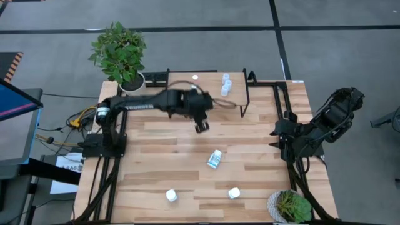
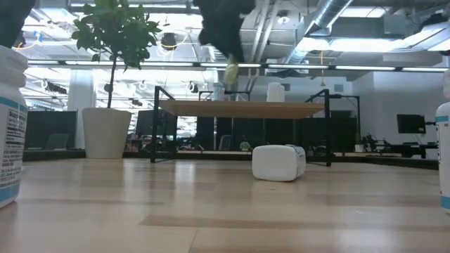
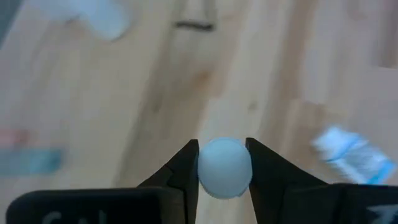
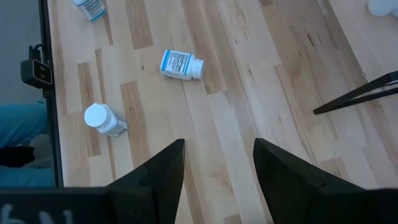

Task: Pick and place medicine bottles onto shelf by color
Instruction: Put the yellow pill bottle on the shelf, then adjust the white pill bottle on the shelf

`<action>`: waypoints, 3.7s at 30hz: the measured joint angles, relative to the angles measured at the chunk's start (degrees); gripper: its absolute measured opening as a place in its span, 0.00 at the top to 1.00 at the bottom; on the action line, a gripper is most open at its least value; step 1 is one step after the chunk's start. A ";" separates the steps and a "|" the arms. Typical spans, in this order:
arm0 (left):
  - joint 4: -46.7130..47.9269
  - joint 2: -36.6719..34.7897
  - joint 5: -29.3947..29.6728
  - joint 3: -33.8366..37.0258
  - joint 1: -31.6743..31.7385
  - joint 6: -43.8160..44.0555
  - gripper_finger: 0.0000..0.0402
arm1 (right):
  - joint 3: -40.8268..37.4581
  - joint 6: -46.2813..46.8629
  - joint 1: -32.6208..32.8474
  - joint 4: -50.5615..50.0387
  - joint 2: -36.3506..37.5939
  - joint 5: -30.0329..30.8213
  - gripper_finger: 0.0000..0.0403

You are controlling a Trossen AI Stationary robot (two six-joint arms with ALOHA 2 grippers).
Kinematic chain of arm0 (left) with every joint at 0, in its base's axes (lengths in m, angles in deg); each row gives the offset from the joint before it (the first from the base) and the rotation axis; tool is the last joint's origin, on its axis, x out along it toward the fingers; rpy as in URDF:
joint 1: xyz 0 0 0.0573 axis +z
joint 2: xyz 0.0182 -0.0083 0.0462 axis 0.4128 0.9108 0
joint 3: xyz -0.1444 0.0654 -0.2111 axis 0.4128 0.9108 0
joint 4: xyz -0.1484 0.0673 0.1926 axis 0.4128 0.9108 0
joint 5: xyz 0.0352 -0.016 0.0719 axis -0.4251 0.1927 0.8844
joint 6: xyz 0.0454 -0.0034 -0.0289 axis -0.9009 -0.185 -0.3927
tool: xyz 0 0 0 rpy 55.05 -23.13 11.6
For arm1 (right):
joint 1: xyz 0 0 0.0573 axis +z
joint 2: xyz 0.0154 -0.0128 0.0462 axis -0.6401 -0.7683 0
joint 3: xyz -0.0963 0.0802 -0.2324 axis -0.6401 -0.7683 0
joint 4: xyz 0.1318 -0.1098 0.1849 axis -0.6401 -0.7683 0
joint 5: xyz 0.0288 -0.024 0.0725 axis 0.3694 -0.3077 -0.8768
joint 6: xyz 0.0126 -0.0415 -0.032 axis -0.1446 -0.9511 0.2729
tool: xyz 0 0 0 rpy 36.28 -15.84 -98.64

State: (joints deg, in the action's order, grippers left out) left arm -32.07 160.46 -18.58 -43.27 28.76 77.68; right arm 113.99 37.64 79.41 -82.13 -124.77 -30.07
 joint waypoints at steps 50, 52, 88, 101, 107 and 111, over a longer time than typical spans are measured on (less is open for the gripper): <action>-20.29 -9.87 -13.48 19.00 19.78 -8.20 0.78 | 0.00 -2.09 0.02 -0.66 0.01 0.02 0.47; -20.54 -9.87 -13.84 19.00 20.05 -8.34 0.78 | 0.00 -2.10 0.02 -0.66 0.01 0.02 0.47; -19.24 -9.78 -12.19 19.00 20.07 -8.99 0.58 | 0.00 -2.05 0.01 -0.66 0.02 0.02 0.47; -16.24 -9.80 -12.19 9.97 19.13 -8.30 0.56 | 0.00 -2.02 0.02 -0.60 0.02 -1.01 0.47; -5.52 -9.89 -12.32 3.50 15.66 -5.94 0.56 | 0.00 -2.03 0.00 0.70 0.00 1.14 0.47; 0.19 -9.89 -12.32 1.83 12.85 -6.04 0.56 | 0.02 -0.31 -1.22 0.48 -0.77 12.87 0.47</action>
State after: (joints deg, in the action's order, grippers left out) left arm -31.88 150.57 -30.90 -41.44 41.61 71.64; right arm 114.01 37.33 78.20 -81.65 -125.55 -17.20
